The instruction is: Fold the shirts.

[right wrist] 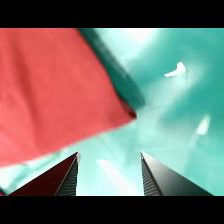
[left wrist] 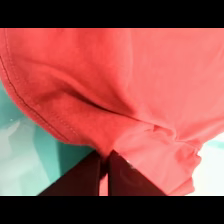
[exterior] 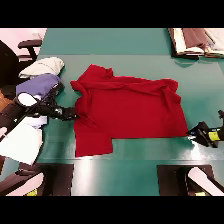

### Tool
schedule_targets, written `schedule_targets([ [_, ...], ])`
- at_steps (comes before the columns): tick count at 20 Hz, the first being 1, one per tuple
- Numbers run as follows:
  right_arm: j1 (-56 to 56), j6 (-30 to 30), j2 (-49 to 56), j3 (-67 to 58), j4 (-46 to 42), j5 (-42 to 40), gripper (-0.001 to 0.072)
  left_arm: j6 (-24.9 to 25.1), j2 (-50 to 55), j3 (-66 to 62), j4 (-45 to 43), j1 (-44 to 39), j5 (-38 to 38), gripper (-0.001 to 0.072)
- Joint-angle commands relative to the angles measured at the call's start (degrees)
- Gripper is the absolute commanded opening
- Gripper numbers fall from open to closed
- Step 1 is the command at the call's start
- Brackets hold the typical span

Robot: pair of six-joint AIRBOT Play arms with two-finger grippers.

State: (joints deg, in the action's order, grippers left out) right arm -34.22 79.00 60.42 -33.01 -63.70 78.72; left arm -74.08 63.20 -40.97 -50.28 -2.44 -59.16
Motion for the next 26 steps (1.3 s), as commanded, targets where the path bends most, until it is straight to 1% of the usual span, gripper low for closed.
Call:
schedule_targets([
  [1,-0.15,-1.57,3.37,3.93,8.33,-8.63,0.0423,-0.94,-0.04,-0.22,0.20,-0.02,0.22,0.0027],
  [2,1.49,-1.55,4.48,3.54,8.76,-10.78,0.0372,-0.94,-0.04,-0.22,0.17,-0.02,0.20,0.0027],
  [3,3.37,-1.55,5.44,2.73,8.68,-12.20,0.0346,-0.94,-0.04,-0.22,0.17,-0.02,0.17,0.0027],
  [4,5.49,-1.55,6.21,1.60,8.70,-13.18,0.0238,-0.96,-0.04,-0.22,0.17,-0.02,0.17,0.0026],
  [5,7.48,-1.57,6.49,0.31,8.63,-13.27,0.0152,-0.98,-0.07,-0.24,0.22,-0.02,0.15,0.0026],
  [6,9.51,-2.10,6.45,-1.31,8.59,-13.16,0.0069,-1.05,-0.26,-0.35,0.20,-0.02,0.11,0.0025],
  [7,11.43,-2.34,5.84,-2.86,8.55,-12.74,0.0014,-1.40,-1.38,-0.63,0.15,-0.02,0.09,0.0025],
  [10,15.76,-2.43,-0.48,-9.51,8.57,-12.39,0.0012,-2.78,-7.63,-4.96,-1.40,0.00,-0.59,0.0025],
  [12,17.20,-2.43,-6.10,-17.35,8.61,-11.41,0.0012,-5.44,-13.14,-12.72,-3.93,-0.02,-1.95,0.0026],
  [14,17.53,-2.40,-10.88,-27.87,8.68,-9.68,0.0012,-6.95,-17.59,-23.32,-5.25,-0.02,-1.92,0.0026],
  [18,17.53,-2.36,-17.79,-49.29,8.09,-7.80,0.0012,-6.97,-21.22,-49.70,-5.35,-0.02,-2.12,0.0026],
  [20,17.53,-2.08,-19.54,-58.23,6.75,-7.06,0.0012,-6.97,-21.42,-60.83,-5.35,-0.02,-2.16,0.0025],
  [22,17.53,0.55,-19.67,-66.34,2.27,-4.26,0.0011,-7.50,-21.42,-70.14,-5.90,-0.02,-1.86,0.0025],
  [23,17.53,1.36,-18.91,-70.49,-0.33,-1.79,0.0011,-8.66,-21.31,-73.24,-7.04,-0.02,-1.29,0.0025],
  [24,17.53,2.32,-17.75,-74.58,-2.54,0.92,0.0011,-8.68,-21.31,-75.84,-8.09,-0.02,-0.85,0.0025],
  [26,17.53,3.61,-13.77,-83.52,-3.96,7.48,0.0011,-8.94,-21.31,-77.81,-11.37,-0.02,-0.37,0.0024],
])
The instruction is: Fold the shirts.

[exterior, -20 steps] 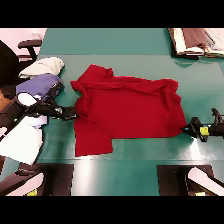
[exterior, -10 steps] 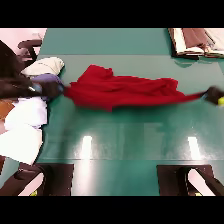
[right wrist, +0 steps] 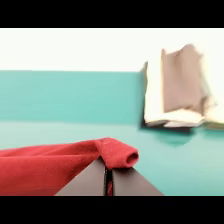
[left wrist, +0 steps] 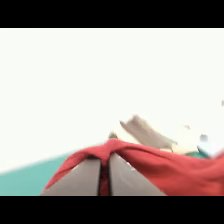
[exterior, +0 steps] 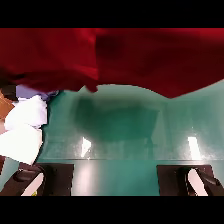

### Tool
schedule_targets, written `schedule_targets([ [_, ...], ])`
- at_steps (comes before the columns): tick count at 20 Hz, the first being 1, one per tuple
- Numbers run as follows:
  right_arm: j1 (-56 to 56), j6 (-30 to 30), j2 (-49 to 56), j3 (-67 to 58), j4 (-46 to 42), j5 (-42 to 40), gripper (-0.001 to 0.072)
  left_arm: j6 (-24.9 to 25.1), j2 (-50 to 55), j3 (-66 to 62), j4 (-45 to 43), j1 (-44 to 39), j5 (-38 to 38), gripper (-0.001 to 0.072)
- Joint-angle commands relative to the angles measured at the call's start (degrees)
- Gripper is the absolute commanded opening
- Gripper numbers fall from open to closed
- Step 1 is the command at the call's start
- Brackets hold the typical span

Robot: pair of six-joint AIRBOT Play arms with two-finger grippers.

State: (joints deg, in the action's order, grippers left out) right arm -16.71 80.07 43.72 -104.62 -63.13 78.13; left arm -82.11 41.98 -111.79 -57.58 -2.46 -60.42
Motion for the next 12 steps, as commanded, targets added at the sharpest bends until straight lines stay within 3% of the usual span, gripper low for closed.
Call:
schedule_targets([
  [1,0.02,3.61,5.35,-15.91,-4.46,11.61,0.0010,-2.21,0.09,-6.95,-6.56,0.00,0.07,0.0025],
  [4,0.04,6.16,11.32,-19.43,-4.42,18.97,0.0009,-4.96,5.35,-6.80,-11.32,0.00,-10.29,0.0025],
  [6,1.14,6.56,14.03,-13.90,-4.57,19.78,0.0010,-4.94,10.43,-2.84,-11.15,0.00,-16.22,0.0026],
  [9,4.79,6.56,20.00,-1.49,-6.23,19.87,0.0009,-4.83,18.10,8.52,-11.19,0.00,-17.70,0.0027],
  [12,9.60,6.54,28.74,7.21,-14.80,19.58,0.0010,-4.46,27.30,20.26,-11.17,0.00,-15.78,0.0027],
])
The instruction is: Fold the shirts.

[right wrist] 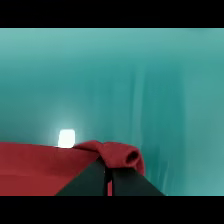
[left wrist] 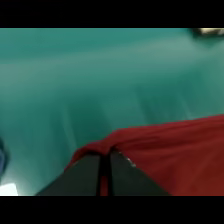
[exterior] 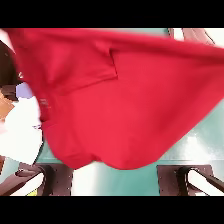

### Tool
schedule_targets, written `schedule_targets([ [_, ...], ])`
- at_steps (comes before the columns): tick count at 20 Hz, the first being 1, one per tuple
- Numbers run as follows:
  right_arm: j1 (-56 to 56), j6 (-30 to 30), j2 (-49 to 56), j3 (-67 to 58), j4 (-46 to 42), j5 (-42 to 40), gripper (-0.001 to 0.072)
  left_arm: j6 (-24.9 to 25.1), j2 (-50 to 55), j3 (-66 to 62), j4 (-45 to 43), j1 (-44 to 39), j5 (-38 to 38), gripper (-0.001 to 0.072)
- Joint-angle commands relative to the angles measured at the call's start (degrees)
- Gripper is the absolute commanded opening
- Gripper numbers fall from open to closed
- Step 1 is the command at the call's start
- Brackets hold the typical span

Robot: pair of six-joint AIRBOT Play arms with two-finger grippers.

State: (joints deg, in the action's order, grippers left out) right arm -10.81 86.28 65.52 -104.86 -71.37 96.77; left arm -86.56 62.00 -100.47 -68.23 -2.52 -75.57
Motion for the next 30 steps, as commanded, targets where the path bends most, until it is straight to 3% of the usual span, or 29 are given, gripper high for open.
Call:
schedule_targets([
  [1,5.22,0.22,10.49,9.27,-8.07,0.11,0.0010,0.00,10.60,11.58,-0.52,0.07,1.14,0.0028],
  [5,8.59,0.15,24.85,7.96,-9.22,-5.99,0.0010,0.02,24.11,13.66,0.24,0.07,10.95,0.0027],
  [10,9.79,0.17,37.97,-8.15,-9.11,-9.79,0.0010,1.64,31.08,8.68,0.20,0.09,21.81,0.0027],
  [13,9.92,0.15,38.97,-11.91,-9.22,-7.58,0.0010,4.00,31.01,6.25,-0.39,0.98,15.98,0.0027],
  [16,10.56,0.17,34.25,-3.06,-9.27,-8.33,0.0010,6.69,31.04,8.09,-1.09,1.70,6.38,0.0026],
  [22,13.49,0.37,24.96,22.88,-8.48,-19.26,0.0012,6.95,31.04,20.11,-0.92,1.70,6.12,0.0039],
  [23,13.44,0.37,24.33,24.98,-6.93,-20.46,0.0017,6.86,31.04,21.16,-0.85,1.68,6.03,0.0346],
  [24,13.16,0.26,23.69,26.64,-4.52,-21.84,0.0156,6.23,31.04,21.42,-0.79,1.68,5.79,0.0594],
  [25,12.68,0.22,23.10,27.47,-2.10,-22.84,0.0370,5.38,30.69,21.40,-0.76,1.70,5.35,0.0510],
  [30,8.52,-2.47,13.51,28.79,1.86,-16.15,0.0389,3.69,17.29,27.19,-8.92,1.70,0.46,0.0492],
])
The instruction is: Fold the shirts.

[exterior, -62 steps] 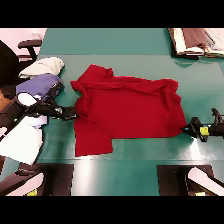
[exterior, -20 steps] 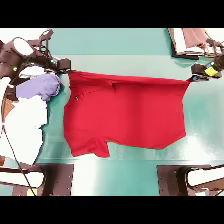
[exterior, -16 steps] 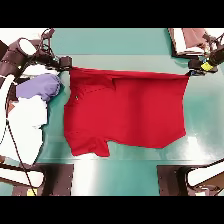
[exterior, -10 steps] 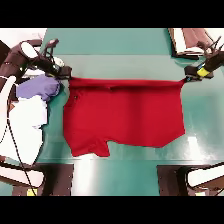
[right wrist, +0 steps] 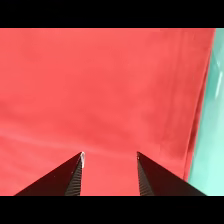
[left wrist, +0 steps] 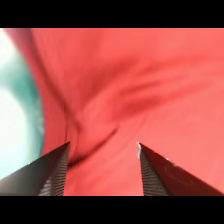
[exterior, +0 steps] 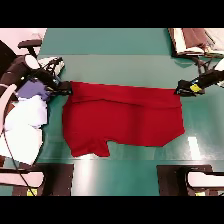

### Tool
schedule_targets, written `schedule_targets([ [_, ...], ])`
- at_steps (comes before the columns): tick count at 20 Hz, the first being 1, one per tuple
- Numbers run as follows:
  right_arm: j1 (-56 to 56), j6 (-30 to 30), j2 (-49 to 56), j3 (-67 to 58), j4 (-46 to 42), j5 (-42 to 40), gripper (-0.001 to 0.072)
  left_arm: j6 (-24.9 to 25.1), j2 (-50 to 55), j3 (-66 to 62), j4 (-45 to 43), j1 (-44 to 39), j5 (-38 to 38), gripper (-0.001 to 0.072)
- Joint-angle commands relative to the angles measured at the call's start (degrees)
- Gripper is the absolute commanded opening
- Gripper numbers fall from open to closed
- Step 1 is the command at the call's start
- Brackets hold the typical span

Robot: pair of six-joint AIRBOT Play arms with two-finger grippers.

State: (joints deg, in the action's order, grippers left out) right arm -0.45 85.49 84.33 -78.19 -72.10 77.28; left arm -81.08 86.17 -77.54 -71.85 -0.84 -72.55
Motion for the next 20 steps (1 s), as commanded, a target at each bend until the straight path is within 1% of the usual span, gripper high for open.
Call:
schedule_targets([
  [1,-2.49,-1.88,-8.55,3.93,2.60,4.31,0.0389,-2.62,-10.93,8.59,-6.38,0.02,-2.62,0.0492],
  [5,-4.90,-1.97,-19.15,13.51,5.29,4.09,0.0389,-4.98,-25.62,30.21,-3.85,0.00,-2.40,0.0492],
  [6,-4.98,-1.99,-21.05,15.74,5.99,3.58,0.0389,-6.19,-28.55,34.97,-2.91,0.00,-2.40,0.0491],
  [8,-4.98,-2.01,-23.58,19.19,6.54,1.97,0.0388,-7.02,-32.33,41.70,0.31,0.00,-1.22,0.0491],
  [10,-4.98,-2.01,-25.38,21.59,7.04,0.85,0.0388,-7.04,-34.16,47.01,3.82,0.00,1.07,0.0492],
  [13,-4.98,-2.08,-26.53,23.02,7.52,0.72,0.0388,-6.82,-34.27,51.56,8.72,0.00,5.55,0.0491],
  [16,-4.98,-2.49,-26.51,23.04,7.69,0.76,0.0388,-3.93,-34.27,53.64,14.56,0.00,8.26,0.0489],
  [17,-5.01,-2.62,-26.53,23.04,7.56,1.09,0.0388,-3.91,-34.29,53.62,15.39,0.00,8.41,0.0397],
  [18,-5.25,-2.69,-26.51,23.04,7.28,1.90,0.0387,-3.89,-34.34,53.62,15.45,0.00,8.92,0.0175],
  [19,-5.86,-2.69,-26.49,23.06,6.62,3.39,0.0387,-3.96,-34.34,53.44,15.39,0.00,9.11,0.0059],
  [20,-6.82,-2.67,-26.49,23.10,4.85,4.96,0.0388,-3.96,-34.38,52.81,15.32,0.00,8.94,0.0027],
])
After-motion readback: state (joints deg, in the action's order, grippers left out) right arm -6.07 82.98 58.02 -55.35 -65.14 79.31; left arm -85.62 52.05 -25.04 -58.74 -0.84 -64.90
